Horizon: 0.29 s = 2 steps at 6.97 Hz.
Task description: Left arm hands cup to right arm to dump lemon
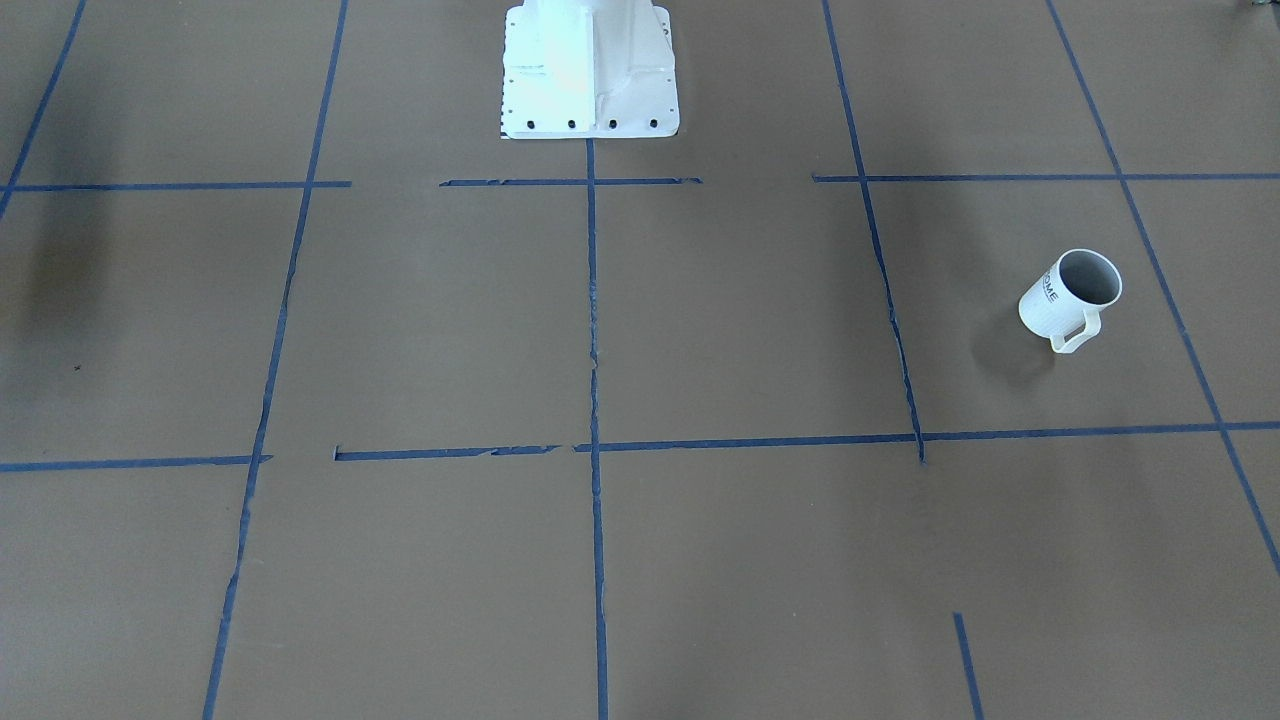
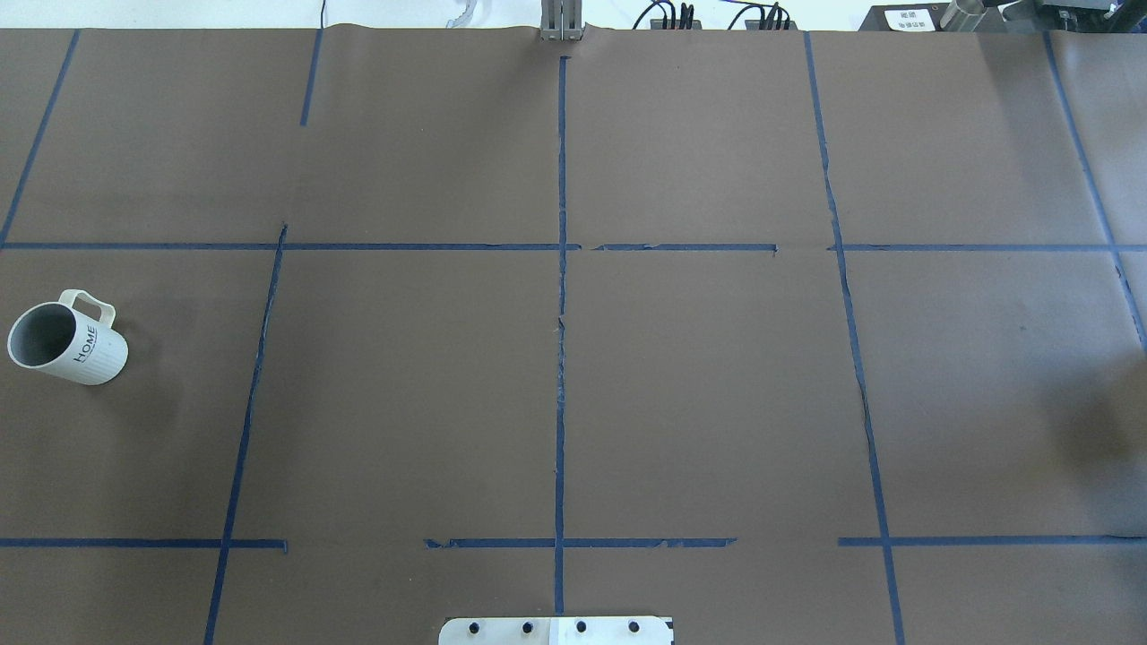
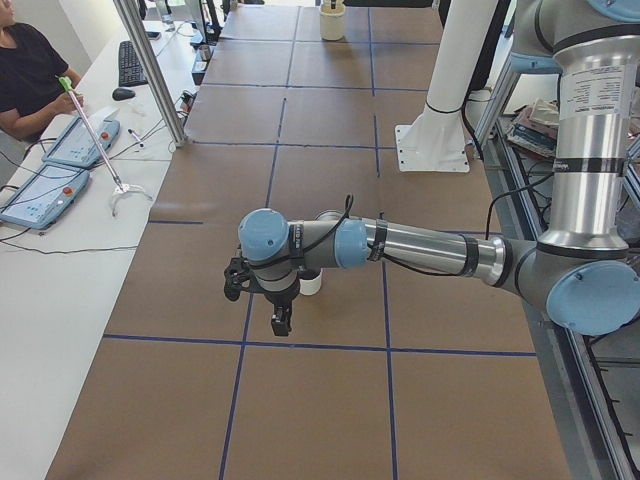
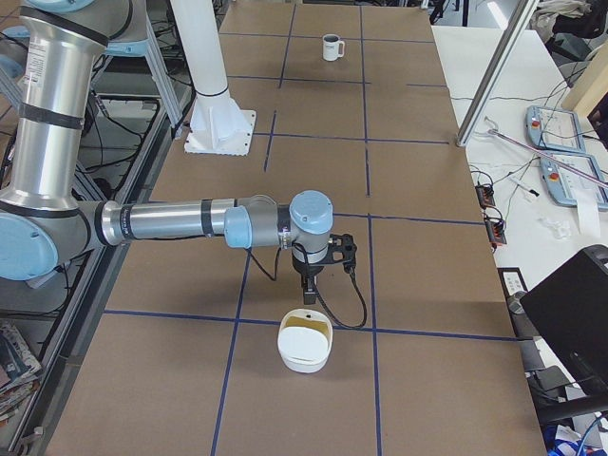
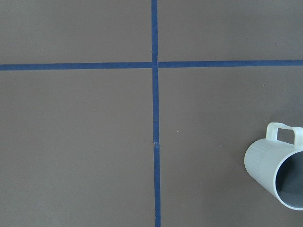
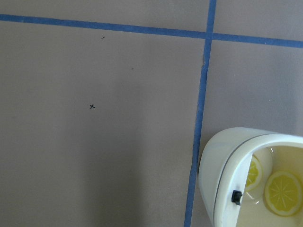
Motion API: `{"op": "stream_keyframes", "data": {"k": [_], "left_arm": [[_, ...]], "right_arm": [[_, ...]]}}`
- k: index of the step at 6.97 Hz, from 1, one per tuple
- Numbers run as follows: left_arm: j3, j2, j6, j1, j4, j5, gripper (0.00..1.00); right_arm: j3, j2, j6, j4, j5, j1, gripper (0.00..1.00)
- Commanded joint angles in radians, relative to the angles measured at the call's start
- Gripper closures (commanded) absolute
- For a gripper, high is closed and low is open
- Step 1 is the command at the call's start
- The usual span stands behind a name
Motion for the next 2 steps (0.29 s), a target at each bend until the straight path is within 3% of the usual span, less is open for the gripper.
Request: {"op": "stream_keyframes", "data": {"k": [1, 2], "left_arm": [[0.001, 0.002, 0.000, 0.000, 0.002, 0.001, 0.00], [0.002, -0.001, 0.000, 0.000, 0.002, 0.001, 0.00]], "right_arm": [[-0.003, 0.000, 0.000, 0.000, 0.001, -0.001, 0.00], [-0.004, -0.002, 0.000, 0.000, 0.003, 0.001, 0.00]]}}
